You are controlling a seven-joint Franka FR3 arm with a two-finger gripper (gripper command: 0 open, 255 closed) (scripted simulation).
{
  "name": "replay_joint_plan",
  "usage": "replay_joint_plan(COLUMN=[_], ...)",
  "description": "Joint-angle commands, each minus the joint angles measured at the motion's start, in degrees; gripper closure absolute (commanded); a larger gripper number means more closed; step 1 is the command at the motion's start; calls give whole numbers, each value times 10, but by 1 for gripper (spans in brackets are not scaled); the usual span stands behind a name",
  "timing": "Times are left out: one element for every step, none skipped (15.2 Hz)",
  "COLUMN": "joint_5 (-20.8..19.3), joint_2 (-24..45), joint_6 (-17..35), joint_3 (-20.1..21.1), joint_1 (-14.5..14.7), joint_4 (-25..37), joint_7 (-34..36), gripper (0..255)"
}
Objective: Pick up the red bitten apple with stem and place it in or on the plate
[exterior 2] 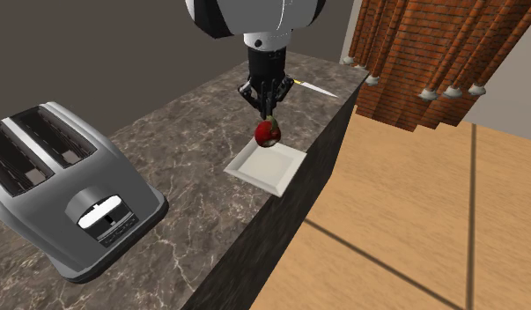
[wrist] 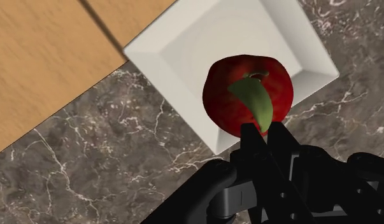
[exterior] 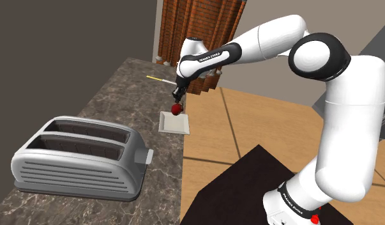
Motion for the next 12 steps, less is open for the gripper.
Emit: replay_joint_plan(joint_5=[-1,-2,-3,-4,-4,-5,-6,-6,-7,-8,-8,-9], joint_2=[11,15,20,25,30,35,41,46,51,57,62,68], joint_6=[11,17,22,27,32,38,43,48,53,58,63,68], joint_3=[-1,-2,-2,-3,-3,-4,-4,-5,-5,-6,-7,-7], joint_1=[0,1,1,1,2,2,2,3,3,4,4,4], joint_4=[0,-1,-1,-1,-2,-2,-2,-2,-1,-1,0,0], joint_7=[0,1,1,2,2,3,3,3,4,4,5,5], gripper=[255,255,255,255,255,255,255,255,255,255,255,255])
